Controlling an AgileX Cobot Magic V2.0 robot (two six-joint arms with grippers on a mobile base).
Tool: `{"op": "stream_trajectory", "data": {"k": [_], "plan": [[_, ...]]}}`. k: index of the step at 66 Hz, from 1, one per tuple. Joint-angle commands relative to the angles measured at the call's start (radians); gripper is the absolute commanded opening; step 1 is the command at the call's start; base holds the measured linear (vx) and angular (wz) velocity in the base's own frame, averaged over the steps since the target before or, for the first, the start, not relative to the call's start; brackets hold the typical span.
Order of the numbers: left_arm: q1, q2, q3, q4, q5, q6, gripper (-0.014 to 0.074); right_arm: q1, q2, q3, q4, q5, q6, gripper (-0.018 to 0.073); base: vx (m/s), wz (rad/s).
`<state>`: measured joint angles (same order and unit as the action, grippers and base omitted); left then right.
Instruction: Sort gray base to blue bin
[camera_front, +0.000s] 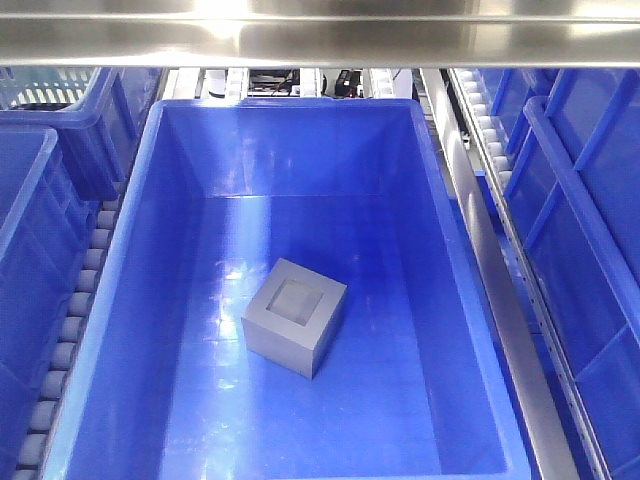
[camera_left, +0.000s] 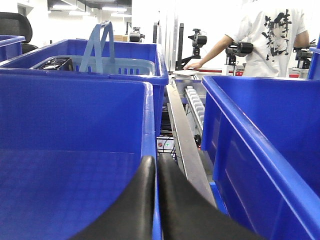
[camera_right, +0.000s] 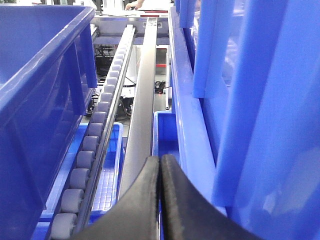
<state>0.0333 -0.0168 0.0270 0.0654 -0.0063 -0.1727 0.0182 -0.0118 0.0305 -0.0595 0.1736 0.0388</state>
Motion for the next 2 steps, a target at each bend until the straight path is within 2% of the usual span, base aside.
{"op": "stream_trajectory", "data": {"k": [1,2], "plan": [[-0.01,-0.009,0.029,-0.008,-0.07,-0.011,-0.0006,-0.005,-0.012,0.014,-0.006,-0.074,-0.005,-0.0009,0.0,0.0],[-0.01,-0.009,0.029,-0.008,-0.07,-0.011,-0.0006,-0.005,-0.012,0.014,-0.006,-0.074,-0.005,-0.0009,0.0,0.0]]}}
